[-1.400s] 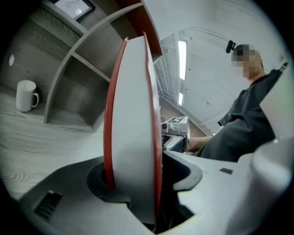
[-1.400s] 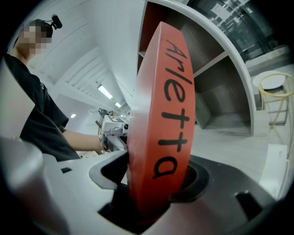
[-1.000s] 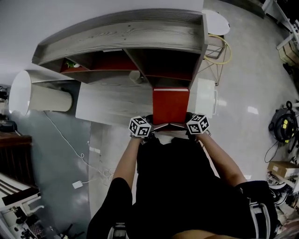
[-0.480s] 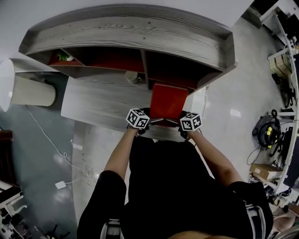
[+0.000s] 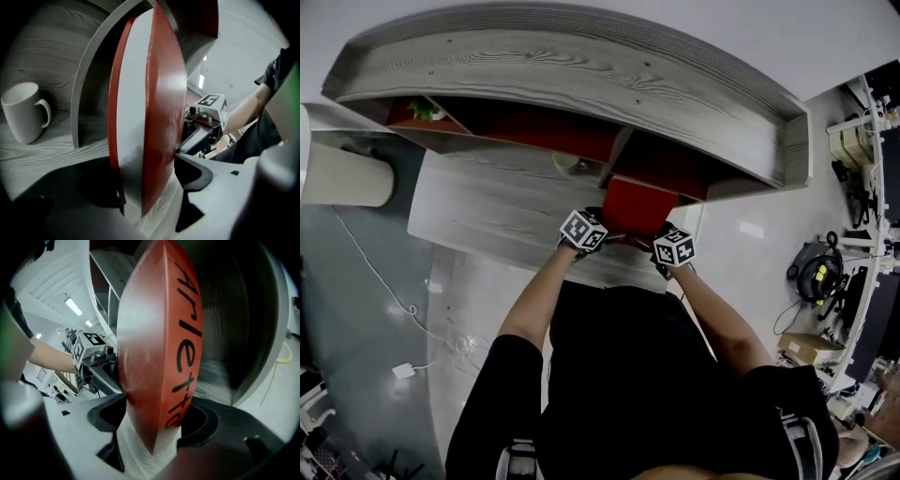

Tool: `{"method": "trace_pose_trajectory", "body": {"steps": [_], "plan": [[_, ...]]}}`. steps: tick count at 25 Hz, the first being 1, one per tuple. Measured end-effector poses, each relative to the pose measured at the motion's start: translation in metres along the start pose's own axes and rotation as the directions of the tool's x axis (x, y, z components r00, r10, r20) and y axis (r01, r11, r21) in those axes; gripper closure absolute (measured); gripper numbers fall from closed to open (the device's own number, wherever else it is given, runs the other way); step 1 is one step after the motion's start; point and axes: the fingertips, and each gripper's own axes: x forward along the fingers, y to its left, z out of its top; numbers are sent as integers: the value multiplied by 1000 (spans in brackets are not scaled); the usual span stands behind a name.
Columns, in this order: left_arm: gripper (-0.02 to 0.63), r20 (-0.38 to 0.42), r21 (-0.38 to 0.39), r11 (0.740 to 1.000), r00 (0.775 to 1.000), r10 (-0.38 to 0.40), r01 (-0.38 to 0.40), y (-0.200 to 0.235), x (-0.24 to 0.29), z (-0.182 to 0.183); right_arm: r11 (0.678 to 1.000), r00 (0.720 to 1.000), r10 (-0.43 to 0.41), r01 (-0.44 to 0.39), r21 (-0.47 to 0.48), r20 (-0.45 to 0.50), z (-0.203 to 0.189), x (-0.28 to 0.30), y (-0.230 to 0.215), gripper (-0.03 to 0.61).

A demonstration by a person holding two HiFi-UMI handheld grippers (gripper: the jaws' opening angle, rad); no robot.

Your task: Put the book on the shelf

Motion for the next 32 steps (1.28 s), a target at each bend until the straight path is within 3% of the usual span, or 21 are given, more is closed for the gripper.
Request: {"method": "trace_pose_trajectory", "body": {"steps": [7,14,26,32], "plan": [[279,-31,76,991,993,114,-111,30,8,18,994,996,-80,82,-73,30,16,16,-30,230],[270,-5,109,961,967,255,-253,53,7,29,983,994,-101,106,-150,42,32,27,-46,225],[268,-61,156,952,959,277,-265,72,15,24,976,990,-134,137,-167,33,27,42,-60,233],[270,-17,90,948,952,306,-304,80,5,28,973,986,-162,166,-158,35,37,42,-72,236]]}}
